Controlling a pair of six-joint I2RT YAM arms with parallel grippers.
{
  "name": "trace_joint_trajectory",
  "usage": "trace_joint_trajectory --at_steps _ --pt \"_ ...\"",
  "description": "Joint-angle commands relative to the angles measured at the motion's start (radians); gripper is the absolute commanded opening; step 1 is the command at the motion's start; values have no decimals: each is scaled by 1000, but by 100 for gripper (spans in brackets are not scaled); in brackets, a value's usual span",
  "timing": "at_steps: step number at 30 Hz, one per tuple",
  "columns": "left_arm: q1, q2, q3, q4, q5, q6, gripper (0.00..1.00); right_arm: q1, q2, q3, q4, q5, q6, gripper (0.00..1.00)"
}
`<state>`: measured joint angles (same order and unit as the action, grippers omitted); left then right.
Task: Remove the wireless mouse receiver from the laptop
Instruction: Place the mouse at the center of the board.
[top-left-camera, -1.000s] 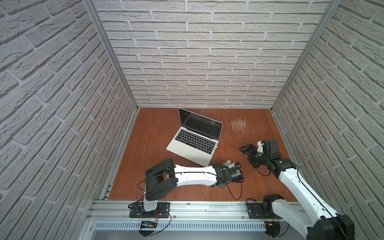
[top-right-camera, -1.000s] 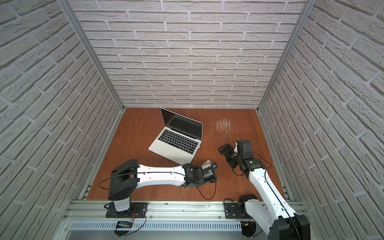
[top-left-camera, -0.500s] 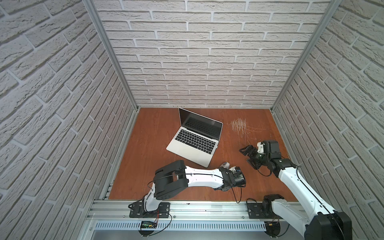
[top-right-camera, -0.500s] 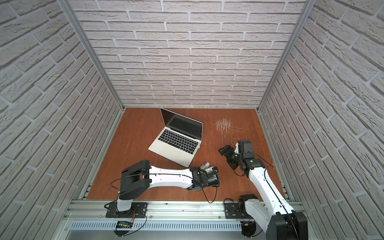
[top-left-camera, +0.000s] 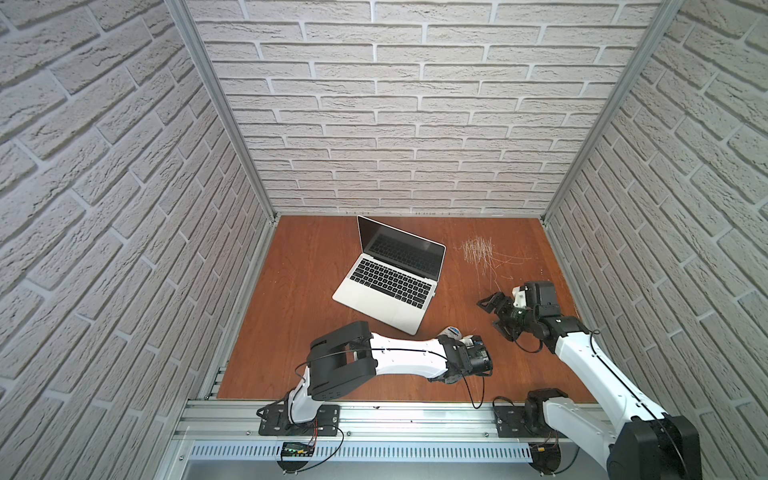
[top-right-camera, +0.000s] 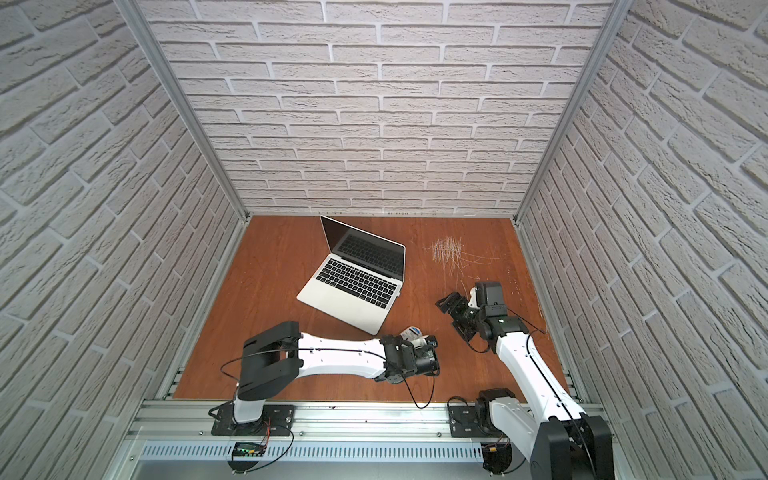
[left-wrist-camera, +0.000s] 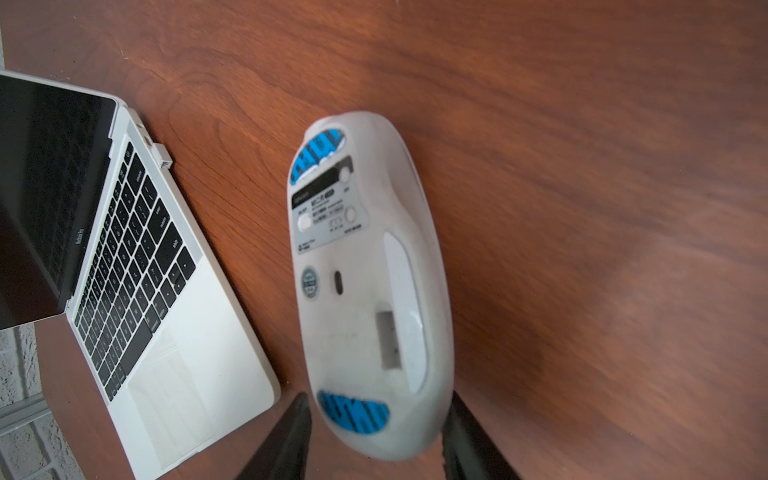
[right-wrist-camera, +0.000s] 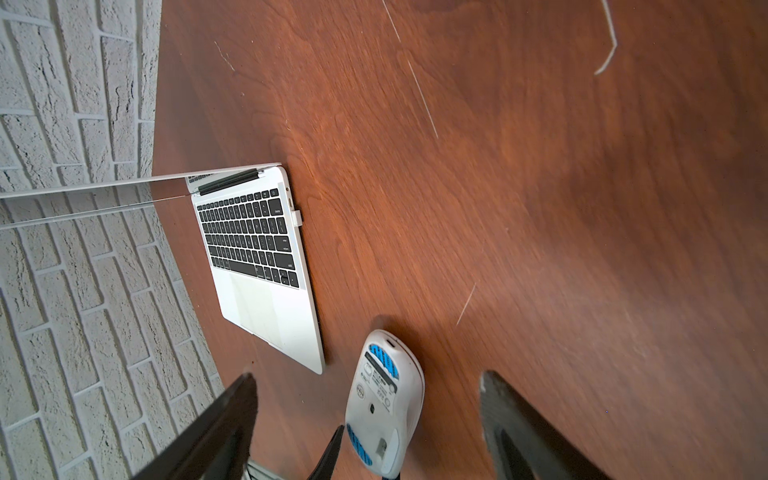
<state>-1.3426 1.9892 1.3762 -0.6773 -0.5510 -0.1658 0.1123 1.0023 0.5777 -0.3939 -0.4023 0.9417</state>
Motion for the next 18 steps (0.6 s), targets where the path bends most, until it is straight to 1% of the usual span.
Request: trace_joint_trajectory --at_steps 1,4,11,15,18 --pt "-6 -16 -5 14 17 -9 54 -7 -3 -20 24 -12 -12 86" --pt "-8 -31 -14 22 28 -16 55 -6 0 -22 26 -10 -18 86" --pt "-8 -105 -60 65 48 -31 63 -8 20 -2 15 -11 -58 86" --pt "-8 -178 -93 103 74 -37 69 -10 43 29 9 -16 -93 86" --pt "-8 -269 -130 145 69 -54 73 -10 69 65 3 -22 -142 85"
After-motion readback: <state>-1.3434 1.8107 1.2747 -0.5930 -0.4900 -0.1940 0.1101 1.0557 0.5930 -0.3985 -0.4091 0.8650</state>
